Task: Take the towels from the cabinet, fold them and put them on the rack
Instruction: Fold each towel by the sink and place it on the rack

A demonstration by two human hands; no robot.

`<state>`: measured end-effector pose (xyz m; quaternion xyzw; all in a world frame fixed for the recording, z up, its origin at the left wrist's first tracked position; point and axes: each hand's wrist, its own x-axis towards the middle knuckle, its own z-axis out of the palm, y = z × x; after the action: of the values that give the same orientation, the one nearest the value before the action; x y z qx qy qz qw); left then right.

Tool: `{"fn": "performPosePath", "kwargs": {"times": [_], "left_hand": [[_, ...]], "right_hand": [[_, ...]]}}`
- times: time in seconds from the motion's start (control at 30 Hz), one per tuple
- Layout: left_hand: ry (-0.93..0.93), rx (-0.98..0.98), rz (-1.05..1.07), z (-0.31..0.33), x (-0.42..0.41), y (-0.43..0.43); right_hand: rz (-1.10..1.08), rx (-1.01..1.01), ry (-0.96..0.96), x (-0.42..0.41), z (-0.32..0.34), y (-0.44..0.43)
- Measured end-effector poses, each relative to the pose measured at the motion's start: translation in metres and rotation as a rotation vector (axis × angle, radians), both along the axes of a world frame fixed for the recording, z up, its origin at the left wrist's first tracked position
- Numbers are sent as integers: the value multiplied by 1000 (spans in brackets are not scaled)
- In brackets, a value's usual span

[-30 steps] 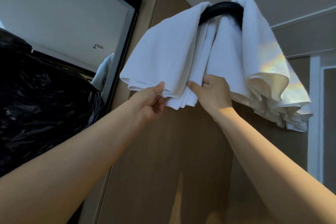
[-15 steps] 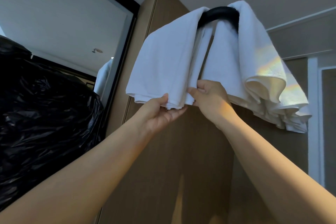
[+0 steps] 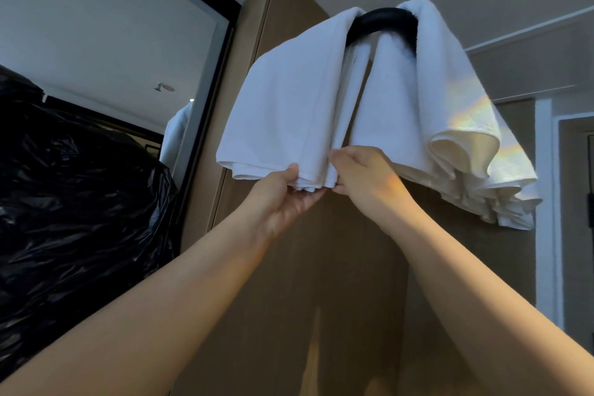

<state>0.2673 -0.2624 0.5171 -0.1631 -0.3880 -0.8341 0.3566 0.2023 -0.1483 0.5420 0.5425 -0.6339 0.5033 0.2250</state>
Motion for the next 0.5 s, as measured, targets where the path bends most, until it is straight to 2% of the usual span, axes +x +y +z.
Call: {"fn": "performPosePath", "kwargs": {"times": [0.07, 0.17, 0.3, 0.4, 0.5], "left_hand": [[1, 16, 22, -1, -3, -1], [21, 49, -21, -4, -1, -8], [22, 25, -54, -7, 7, -18], [49, 114, -10, -1, 12, -29], [-28, 185, 94, 9, 10, -38]], "right_hand": [[-86, -35, -2, 10, 7, -3], [-232, -65, 112, 15, 13, -10], [-198, -75, 172, 3, 6, -5], [-165, -89, 170, 1, 1, -2], [-171, -89, 202, 3, 2, -3]]}}
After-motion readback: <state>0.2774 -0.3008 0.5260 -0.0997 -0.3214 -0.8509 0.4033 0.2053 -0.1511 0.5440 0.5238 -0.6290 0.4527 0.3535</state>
